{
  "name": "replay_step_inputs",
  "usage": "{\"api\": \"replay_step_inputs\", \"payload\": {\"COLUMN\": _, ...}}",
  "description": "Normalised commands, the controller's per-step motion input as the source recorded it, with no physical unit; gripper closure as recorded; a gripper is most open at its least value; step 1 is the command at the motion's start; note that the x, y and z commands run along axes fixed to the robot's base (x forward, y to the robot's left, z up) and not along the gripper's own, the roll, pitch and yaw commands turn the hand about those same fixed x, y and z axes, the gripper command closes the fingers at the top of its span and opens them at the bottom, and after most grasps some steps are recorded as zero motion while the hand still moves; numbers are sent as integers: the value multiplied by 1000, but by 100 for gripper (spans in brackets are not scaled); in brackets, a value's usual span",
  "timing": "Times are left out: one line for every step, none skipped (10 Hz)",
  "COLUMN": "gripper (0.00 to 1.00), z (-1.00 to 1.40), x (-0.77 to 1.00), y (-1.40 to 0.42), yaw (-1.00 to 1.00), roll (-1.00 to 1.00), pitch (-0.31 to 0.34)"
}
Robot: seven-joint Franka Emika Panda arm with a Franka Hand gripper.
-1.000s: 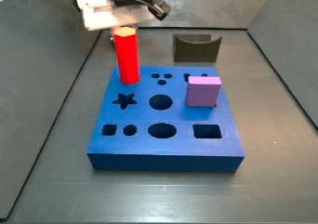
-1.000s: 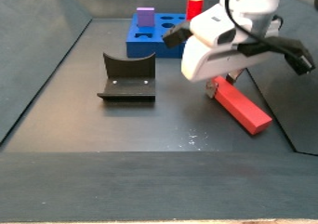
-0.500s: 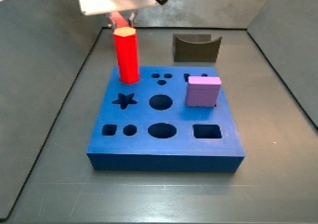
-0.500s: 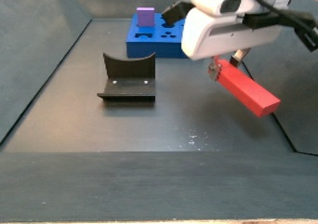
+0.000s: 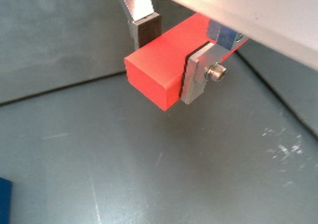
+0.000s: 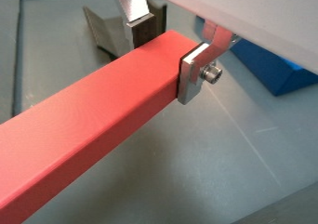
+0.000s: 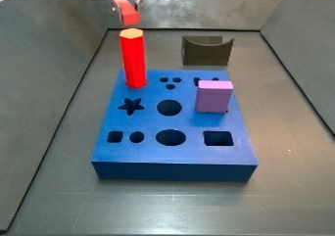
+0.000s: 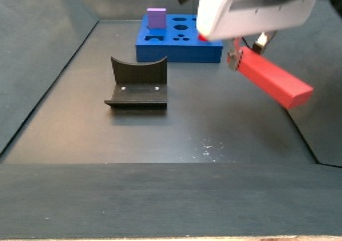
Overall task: Pick up the rectangle object. Move up. Place the rectangle object on the fixture. Regrasp the rectangle object. Move to above the board. Insert the rectangle object.
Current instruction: Place the rectangle object on the fixture.
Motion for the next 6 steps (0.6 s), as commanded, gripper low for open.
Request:
{"api": "replay_step_inputs", "payload": {"gripper": 100, "z": 1000, "x": -21, "y": -24, "yaw": 34, "roll": -85, "pitch": 11}}
{"api": "replay_step_inputs", "payload": {"gripper": 100, "z": 1000, "x": -23, "y": -27, "yaw": 31, "roll": -96, "pitch": 14}}
{"api": "replay_step_inputs", "payload": {"gripper": 100, "z": 910, "x": -19, "y": -25, "yaw": 26, "roll": -108, "pitch": 14}}
{"api": "replay_step_inputs", "payload": {"gripper": 100, "z": 771, "x": -15, "y": -22, "yaw": 20, "roll": -117, "pitch": 18}}
{"api": "replay_step_inputs", "payload": {"gripper": 100, "z": 586, "x": -6, "y": -15, "yaw": 9, "roll": -126, "pitch": 26}}
{"api": "replay_step_inputs", "payload": {"gripper": 100, "z": 446, "x": 0, "y": -11, "yaw": -1, "roll": -132, "pitch": 34}}
